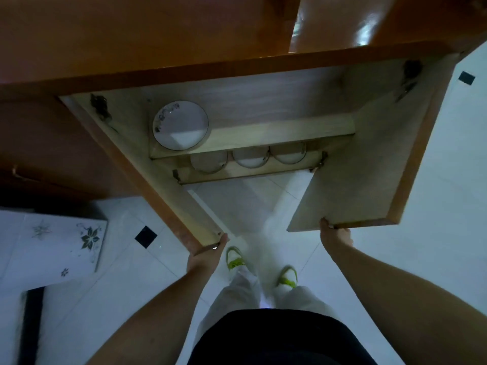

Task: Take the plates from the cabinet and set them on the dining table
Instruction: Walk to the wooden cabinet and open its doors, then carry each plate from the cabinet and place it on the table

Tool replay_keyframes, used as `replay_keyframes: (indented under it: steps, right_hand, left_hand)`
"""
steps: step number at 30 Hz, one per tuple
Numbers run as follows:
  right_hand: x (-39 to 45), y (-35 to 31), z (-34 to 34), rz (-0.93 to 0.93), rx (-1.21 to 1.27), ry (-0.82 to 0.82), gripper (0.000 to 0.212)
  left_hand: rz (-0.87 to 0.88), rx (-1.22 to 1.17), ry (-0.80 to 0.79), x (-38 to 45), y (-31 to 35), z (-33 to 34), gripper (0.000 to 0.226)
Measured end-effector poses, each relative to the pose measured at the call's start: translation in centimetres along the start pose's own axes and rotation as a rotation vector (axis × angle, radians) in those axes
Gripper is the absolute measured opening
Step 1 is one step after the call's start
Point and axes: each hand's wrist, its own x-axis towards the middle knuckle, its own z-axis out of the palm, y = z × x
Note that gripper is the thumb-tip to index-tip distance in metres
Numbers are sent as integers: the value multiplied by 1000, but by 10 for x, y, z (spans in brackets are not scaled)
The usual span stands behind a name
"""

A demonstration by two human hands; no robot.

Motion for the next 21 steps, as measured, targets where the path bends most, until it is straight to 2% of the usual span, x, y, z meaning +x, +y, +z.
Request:
replay_keyframes:
  steps: [1,3,5,7,10,13,15,16,18,21]
  right_hand:
    - [-3,10,-6,-7,104,-2,81]
    - [-6,27,-21,-44,162,6,65]
    - [1,47,-34,-103,159,3,52]
    - [0,57,-49,-169,161,-15,48]
    - [3,78,-57,-279,195,-20,53]
    - [8,87,-61,-300,61,5,53]
    - [9,92,-60,-353,-158,-106,50]
    - [7,94,-60,-412,-301,-158,47]
    - [1,95,-66,-607,-462,-50,45]
    - [-6,96,-89,-845,-734,222,50]
  left_hand:
    - [12,63,30,3,-10,-1,77]
    - [87,-1,139,-1,-21,-2,65]
    - [55,-18,216,-8,-27,-4,61]
    - [-42,30,223,-20,-29,-7,62]
    - [-90,-70,234,-17,-36,-12,68]
    - [-60,149,95,-5,-47,-5,64]
    - [127,467,21,-23,-42,5,52]
    - [242,623,53,-36,-35,9,48]
    - [468,884,167,-56,-22,7,42]
    - [703,1043,265,-53,-20,-11,39]
